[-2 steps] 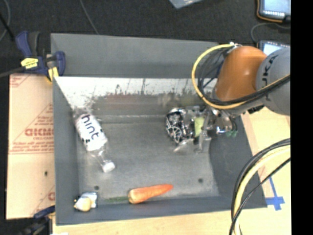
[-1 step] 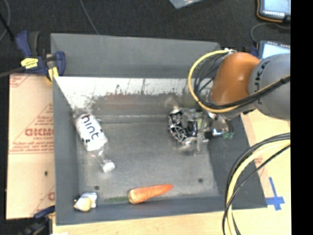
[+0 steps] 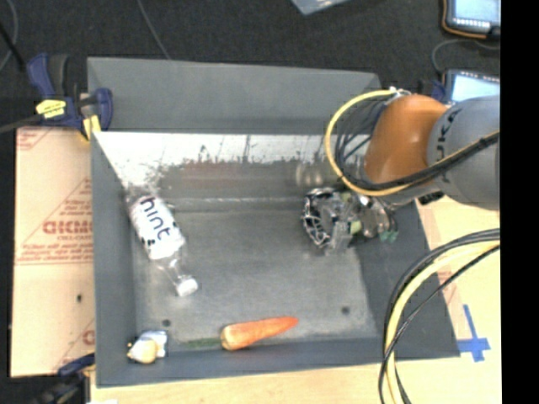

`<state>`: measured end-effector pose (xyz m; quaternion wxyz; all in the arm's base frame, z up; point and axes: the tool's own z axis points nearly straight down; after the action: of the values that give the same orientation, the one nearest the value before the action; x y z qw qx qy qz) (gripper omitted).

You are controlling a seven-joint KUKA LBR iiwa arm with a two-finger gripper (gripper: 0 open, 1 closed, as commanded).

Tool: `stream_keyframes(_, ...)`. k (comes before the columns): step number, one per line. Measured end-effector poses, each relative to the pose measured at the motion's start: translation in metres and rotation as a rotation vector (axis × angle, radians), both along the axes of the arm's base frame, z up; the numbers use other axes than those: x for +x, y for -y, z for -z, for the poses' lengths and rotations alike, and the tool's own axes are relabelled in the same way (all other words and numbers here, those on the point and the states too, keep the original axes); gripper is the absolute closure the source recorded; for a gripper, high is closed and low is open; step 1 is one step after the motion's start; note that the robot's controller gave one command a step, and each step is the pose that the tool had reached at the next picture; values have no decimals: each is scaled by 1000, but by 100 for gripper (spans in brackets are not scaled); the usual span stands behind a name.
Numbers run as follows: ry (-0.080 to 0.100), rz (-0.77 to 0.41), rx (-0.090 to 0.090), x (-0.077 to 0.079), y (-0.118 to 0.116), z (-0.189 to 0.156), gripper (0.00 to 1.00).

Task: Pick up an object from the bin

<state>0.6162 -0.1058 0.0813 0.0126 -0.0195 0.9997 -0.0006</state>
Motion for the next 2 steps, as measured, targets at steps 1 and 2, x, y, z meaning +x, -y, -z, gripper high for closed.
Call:
stream_keyframes(1, 0, -1, 0, 0, 0, 0, 100)
stream_keyframes(2, -1, 5, -1, -8, -3, -27, 100)
